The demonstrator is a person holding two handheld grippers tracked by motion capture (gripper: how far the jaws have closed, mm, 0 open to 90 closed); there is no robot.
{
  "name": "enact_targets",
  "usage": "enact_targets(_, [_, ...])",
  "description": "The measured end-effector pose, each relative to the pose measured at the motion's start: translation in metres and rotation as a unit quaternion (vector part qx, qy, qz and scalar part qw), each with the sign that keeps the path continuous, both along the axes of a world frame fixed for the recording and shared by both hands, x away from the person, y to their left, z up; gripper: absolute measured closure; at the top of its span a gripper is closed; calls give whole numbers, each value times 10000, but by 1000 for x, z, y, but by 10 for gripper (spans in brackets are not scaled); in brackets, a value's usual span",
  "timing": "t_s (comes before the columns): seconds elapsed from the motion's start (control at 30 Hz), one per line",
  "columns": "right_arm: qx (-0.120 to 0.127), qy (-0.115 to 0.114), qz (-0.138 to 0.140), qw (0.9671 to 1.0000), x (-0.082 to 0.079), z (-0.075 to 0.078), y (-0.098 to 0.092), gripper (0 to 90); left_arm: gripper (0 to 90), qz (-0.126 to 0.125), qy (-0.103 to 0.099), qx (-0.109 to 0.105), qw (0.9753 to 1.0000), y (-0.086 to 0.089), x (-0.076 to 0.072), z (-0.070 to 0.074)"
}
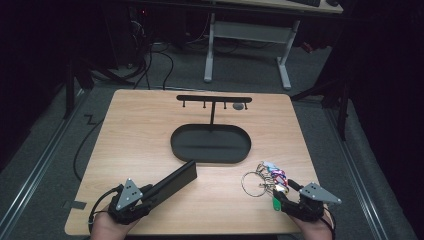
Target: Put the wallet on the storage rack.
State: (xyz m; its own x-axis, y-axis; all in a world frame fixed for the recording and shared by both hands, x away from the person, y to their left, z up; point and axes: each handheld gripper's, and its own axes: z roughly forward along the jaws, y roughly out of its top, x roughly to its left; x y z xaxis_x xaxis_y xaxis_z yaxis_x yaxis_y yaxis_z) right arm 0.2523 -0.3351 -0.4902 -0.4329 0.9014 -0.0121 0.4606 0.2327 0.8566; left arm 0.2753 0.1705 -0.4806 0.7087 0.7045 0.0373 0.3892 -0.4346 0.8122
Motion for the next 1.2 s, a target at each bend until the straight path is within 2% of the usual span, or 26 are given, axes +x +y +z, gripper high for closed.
enact_targets(0.03, [0,0,0,10000,0,0,0,328,584,0,0,0,10000,0,0,0])
enact_targets(0.07, [-65,49,158,9998,5,7,-1,328,584,36,15,20,10000,-2,-1,0])
enact_targets(0.1, [-166,54,179,9997,6,9,-1,328,585,36,15,20,10000,-2,-1,0])
enact_targets(0.17, [-191,60,175,9996,6,10,-2,326,588,100,17,101,9999,-3,-1,1])
enact_targets(0.23, [-94,14,193,9998,6,8,-4,319,586,135,44,112,9998,-4,1,2])
enact_targets(0.27, [-61,-105,152,9998,4,1,-6,319,543,116,175,149,9997,-7,5,2])
enact_targets(0.3, [-61,-105,152,9998,4,1,-6,319,519,116,175,149,9997,-7,5,2])
enact_targets(0.33, [-78,-45,195,9998,3,-5,-6,319,522,164,241,267,9992,-10,7,1])
enact_targets(0.43, [-149,8,273,9995,3,-9,-7,319,545,161,322,299,9989,-12,8,0])
enact_targets(0.5, [-85,32,342,9994,5,-11,-9,319,547,134,379,439,9982,-15,8,1])
enact_targets(0.53, [-39,36,409,9991,6,-12,-10,319,557,169,378,613,9973,-17,8,4])
enact_targets(0.7, [116,29,536,9985,9,-12,-13,321,571,156,321,643,9973,-18,9,13])
enact_targets(0.73, [147,29,559,9983,9,-13,-13,320,569,111,411,648,9970,-19,10,15])
enact_targets(0.8, [255,62,621,9977,9,-15,-12,320,581,84,402,796,9960,-23,12,20])
enact_targets(0.83, [255,62,621,9977,9,-15,-12,320,603,84,402,796,9960,-23,12,20])
enact_targets(0.93, [302,70,692,9971,9,-16,-12,321,621,31,422,983,9943,-27,14,24])
enact_targets(0.97, [331,76,696,9970,9,-16,-11,322,622,22,458,1052,9934,-30,15,25])
enact_targets(1.2, [376,45,702,9968,4,-14,-13,325,698,-55,712,1149,9908,-31,19,28])
